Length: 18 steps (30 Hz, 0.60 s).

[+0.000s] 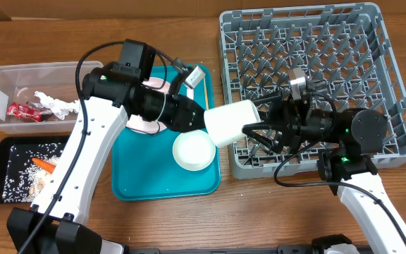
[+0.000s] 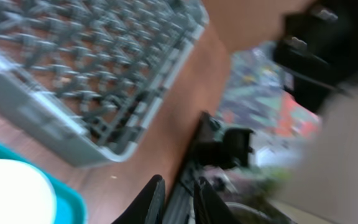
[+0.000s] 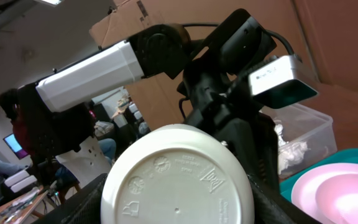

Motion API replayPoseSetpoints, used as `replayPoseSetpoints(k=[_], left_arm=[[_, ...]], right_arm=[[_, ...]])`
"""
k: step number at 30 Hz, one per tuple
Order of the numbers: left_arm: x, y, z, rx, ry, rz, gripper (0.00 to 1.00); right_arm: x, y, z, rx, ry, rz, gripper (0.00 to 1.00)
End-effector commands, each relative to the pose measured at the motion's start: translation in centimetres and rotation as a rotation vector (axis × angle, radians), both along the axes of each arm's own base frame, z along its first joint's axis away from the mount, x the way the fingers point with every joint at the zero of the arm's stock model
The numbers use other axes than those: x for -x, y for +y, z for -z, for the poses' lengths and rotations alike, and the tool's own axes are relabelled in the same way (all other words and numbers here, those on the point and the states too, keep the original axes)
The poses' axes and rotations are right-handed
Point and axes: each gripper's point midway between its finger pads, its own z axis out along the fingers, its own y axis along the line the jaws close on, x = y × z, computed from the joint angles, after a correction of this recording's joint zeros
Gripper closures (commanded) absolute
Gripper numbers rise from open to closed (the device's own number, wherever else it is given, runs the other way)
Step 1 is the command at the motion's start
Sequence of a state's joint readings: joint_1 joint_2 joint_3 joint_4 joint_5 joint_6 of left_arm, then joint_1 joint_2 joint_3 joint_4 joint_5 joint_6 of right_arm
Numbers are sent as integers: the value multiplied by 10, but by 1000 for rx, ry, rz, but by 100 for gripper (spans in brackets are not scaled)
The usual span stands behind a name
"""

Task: Sort waste into correct bins and load items into the dishwasher rack
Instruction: 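Release the cup from the left gripper and carry it right over the rack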

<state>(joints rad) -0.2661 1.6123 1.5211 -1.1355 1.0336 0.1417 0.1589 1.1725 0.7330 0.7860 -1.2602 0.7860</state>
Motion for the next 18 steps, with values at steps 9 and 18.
replayPoseSetpoints(k=[9, 18], left_arm=[[-20, 14, 7, -71, 67, -144, 84], [-32, 33, 7, -70, 99, -222, 89]], right_arm=[[-5, -9, -17, -10, 20, 30, 44], [-35, -42, -3, -9, 156, 162, 44]])
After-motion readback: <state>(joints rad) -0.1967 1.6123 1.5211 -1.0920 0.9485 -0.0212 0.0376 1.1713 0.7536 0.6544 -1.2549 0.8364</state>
